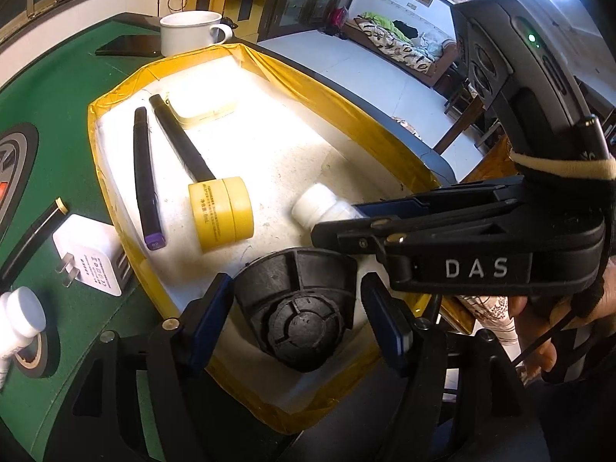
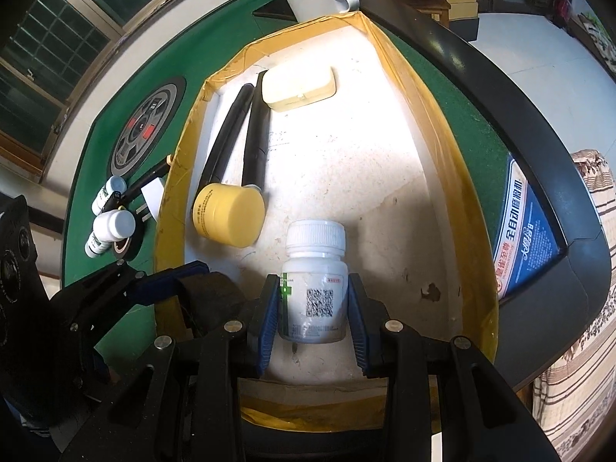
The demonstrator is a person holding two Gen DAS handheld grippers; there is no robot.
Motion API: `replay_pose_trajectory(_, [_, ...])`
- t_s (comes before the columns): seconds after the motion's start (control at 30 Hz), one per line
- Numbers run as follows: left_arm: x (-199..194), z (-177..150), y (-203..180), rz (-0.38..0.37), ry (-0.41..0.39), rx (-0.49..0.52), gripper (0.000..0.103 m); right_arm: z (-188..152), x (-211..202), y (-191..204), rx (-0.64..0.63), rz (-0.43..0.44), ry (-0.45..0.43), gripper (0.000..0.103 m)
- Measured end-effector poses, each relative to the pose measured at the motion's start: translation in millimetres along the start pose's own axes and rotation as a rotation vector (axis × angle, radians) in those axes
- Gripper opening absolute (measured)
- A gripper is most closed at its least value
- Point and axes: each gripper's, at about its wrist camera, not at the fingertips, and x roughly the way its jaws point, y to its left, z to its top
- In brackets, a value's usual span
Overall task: Organize rigid objects
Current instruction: 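Carry the black holder and white bottle over the tray and lower them inside, then open both grippers and lift them away from the tray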
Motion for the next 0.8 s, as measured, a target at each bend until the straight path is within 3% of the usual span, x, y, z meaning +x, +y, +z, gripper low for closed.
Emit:
replay_pose_trajectory(0.5, [-42,-5,15,-0.039,-0.066,-0.048,0.072,-1,-39,7,0.075,-0.005,-0.15,0.035])
replay_pose_trajectory(0.8, [-92,-32,62,0.011,-0.146,-0.154,0.072,-3,-44,63,-0.014,0.063,-0.188,0.035])
